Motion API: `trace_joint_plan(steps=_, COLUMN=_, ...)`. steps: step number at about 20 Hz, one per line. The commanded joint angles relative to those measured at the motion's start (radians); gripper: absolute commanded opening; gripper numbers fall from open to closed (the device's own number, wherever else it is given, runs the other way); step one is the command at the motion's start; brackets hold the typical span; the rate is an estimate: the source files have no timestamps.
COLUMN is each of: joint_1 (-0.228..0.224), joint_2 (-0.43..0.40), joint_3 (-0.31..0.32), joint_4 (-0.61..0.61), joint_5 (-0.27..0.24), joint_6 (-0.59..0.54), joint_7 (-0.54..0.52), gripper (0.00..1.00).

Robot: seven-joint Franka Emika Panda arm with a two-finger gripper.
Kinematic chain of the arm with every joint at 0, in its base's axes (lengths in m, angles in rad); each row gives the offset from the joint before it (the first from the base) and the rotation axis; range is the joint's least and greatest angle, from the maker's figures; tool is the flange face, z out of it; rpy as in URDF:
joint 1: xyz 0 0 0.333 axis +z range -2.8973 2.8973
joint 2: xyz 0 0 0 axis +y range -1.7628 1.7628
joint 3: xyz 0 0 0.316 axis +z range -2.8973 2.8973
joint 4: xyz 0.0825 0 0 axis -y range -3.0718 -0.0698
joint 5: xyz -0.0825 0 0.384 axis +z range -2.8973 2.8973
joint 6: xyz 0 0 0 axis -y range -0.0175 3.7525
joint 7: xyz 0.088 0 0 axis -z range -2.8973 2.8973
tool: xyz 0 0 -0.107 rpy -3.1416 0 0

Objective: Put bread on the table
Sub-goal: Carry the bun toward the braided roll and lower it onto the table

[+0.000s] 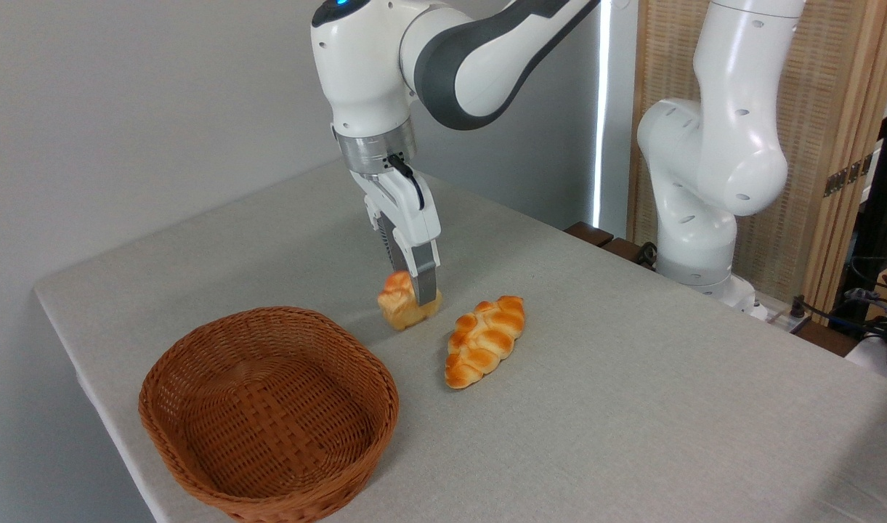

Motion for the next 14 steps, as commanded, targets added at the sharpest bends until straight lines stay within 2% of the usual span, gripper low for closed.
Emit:
trace_joint_plan(steps=1, joint_1=-0.007, joint_2=-0.020, joint_3=0.002, joint_4=-0.017, joint_5=0.017, joint_6=0.022, joint_7=0.011, gripper=1.00)
trace_joint_plan(steps=7, joint_1=-0.007, joint_2=-0.023, joint_3=0.004, joint_4=-0.011, joint_5=0.021, joint_6=0.019, joint_7=0.015, gripper=1.00)
trace_joint_plan(steps=14, joint_1=0.005, joint_2=-0.040, joint_3=0.036, joint_4=0.039, joint_5=0.221, joint_6=0.039, joint_7=0.017, gripper=1.00)
